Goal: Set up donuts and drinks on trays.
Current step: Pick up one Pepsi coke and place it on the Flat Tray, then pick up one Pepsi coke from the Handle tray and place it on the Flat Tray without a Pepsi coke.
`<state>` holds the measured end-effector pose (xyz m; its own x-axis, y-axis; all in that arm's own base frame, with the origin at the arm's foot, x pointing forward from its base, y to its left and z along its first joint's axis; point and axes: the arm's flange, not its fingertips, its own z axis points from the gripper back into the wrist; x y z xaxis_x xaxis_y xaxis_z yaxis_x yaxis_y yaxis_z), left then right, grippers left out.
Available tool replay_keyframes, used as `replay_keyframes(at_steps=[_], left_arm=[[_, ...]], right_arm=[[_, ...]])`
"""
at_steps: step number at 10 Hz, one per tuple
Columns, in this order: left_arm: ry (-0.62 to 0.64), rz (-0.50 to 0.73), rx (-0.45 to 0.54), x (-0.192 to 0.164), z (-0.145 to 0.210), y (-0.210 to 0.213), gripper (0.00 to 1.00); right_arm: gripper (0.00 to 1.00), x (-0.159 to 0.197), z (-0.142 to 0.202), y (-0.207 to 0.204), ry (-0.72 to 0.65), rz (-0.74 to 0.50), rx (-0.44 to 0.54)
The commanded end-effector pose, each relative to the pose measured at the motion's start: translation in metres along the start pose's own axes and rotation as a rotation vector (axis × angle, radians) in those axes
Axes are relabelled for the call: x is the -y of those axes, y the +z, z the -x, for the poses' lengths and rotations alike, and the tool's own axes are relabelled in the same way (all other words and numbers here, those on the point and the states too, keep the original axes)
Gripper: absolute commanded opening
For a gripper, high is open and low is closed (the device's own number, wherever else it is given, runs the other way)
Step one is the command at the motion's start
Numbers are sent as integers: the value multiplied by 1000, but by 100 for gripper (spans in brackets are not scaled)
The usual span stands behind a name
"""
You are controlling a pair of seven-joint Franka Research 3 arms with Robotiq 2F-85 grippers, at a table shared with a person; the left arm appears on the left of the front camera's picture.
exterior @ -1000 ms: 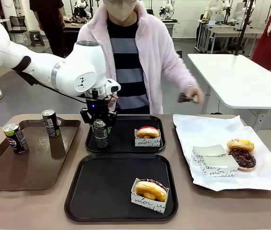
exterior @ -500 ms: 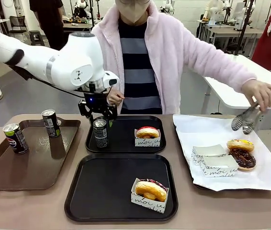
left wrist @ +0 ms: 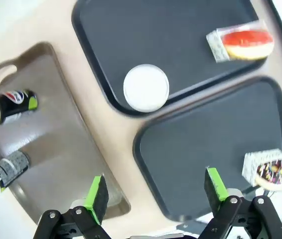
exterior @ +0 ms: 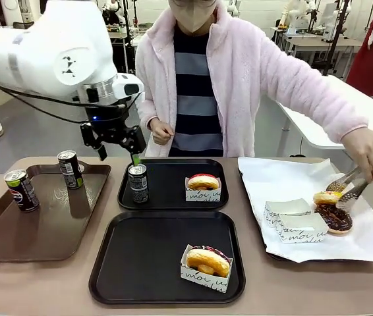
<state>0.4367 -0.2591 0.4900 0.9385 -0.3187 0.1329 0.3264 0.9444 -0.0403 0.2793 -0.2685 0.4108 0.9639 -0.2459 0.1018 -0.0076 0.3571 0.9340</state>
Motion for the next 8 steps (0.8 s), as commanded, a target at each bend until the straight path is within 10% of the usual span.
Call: replay_keyframes(at_steps=[1,8], left_arm=[[-53,22,-6,-13,28,-4,100],[-24,2,-8,-3,13,-1,100]], right_arm=[[100,0,2,1,-4,-3,-10],[100,0,2,1,-4,-3,-10]])
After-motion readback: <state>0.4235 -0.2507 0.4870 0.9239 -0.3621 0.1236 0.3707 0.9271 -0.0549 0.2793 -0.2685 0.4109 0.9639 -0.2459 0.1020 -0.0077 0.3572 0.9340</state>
